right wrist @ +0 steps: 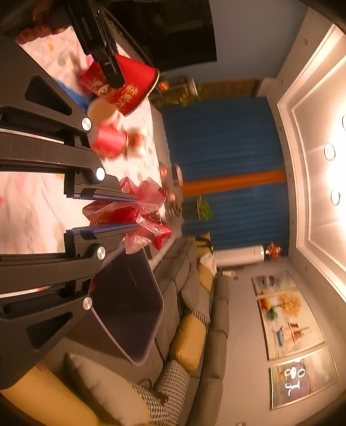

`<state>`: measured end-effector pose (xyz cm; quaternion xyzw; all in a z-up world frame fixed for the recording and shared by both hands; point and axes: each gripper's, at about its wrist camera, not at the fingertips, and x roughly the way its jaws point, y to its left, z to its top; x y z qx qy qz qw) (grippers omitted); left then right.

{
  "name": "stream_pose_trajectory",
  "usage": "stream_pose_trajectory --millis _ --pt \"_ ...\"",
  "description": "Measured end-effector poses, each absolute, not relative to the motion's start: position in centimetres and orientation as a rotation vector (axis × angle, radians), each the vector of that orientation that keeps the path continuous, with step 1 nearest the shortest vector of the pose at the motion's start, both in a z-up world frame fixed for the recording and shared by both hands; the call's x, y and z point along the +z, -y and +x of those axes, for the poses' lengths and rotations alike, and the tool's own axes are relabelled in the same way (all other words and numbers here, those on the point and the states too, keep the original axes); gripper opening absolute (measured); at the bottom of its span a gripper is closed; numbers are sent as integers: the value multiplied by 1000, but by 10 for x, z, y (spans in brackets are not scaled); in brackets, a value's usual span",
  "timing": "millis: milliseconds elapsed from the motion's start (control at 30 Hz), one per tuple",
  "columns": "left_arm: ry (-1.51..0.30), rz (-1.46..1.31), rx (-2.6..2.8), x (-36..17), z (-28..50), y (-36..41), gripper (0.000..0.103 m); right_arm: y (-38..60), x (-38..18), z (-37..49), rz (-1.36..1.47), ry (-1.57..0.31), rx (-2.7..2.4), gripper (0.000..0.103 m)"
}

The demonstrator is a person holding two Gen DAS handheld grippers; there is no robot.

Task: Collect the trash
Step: 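Carry the red cup and red cellophane bag over the grey bin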

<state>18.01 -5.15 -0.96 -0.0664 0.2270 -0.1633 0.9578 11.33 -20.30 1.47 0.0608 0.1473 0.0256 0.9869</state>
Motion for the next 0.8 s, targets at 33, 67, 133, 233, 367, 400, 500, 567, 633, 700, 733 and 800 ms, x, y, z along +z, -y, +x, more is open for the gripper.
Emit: stream_pose_trajectory --millis 33,67,133,233,367,400,500,567,633,700,733,800 --pt "-457 -129 -347 -8 184 60 54 211 16 116 124 -293 33 17" --pt "-456 -125 -362 -8 188 69 54 217 16 117 123 -289 21 17" --pt "-454 -118 -397 -6 199 89 54 233 19 122 121 -278 -12 17" --pt "-454 -119 -448 -5 215 116 54 253 20 128 121 -269 -55 17" --pt "-460 -105 -499 -6 239 154 54 271 17 137 121 -267 -101 17" --pt "-462 -101 -511 -7 243 162 54 276 16 140 123 -268 -108 17" --pt "-473 -84 -543 -12 258 186 54 290 11 148 135 -277 -138 17" --pt "-482 -76 -560 -18 270 202 54 296 7 153 141 -282 -149 17" --pt "-494 -74 -569 -22 279 210 54 302 5 157 145 -281 -153 17" --pt "-503 -80 -583 -27 287 213 54 304 2 161 145 -280 -154 17" --pt "-507 -82 -591 -29 289 215 54 305 2 161 146 -281 -154 17" --pt "-513 -79 -604 -32 295 224 54 311 1 166 148 -284 -157 17"
